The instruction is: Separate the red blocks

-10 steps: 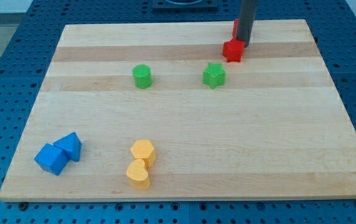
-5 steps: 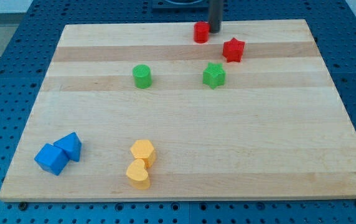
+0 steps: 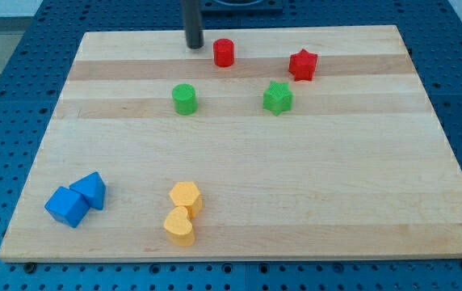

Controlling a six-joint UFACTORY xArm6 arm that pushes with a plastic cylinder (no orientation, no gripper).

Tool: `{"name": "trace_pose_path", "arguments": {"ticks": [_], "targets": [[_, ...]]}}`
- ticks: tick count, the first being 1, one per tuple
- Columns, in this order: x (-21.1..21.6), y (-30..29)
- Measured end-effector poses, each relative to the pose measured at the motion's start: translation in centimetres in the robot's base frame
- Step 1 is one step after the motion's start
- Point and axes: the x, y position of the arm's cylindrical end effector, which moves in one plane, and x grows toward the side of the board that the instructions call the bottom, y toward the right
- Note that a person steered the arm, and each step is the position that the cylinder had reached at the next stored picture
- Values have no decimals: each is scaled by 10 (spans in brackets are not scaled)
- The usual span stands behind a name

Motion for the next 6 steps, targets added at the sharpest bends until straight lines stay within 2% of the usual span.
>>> {"name": "trace_pose_path", "arguments": {"ticks": [1,2,3,5,6], "targets": [[-23,79],[-3,139],[30,90],[25,-79],[36,-44]]}}
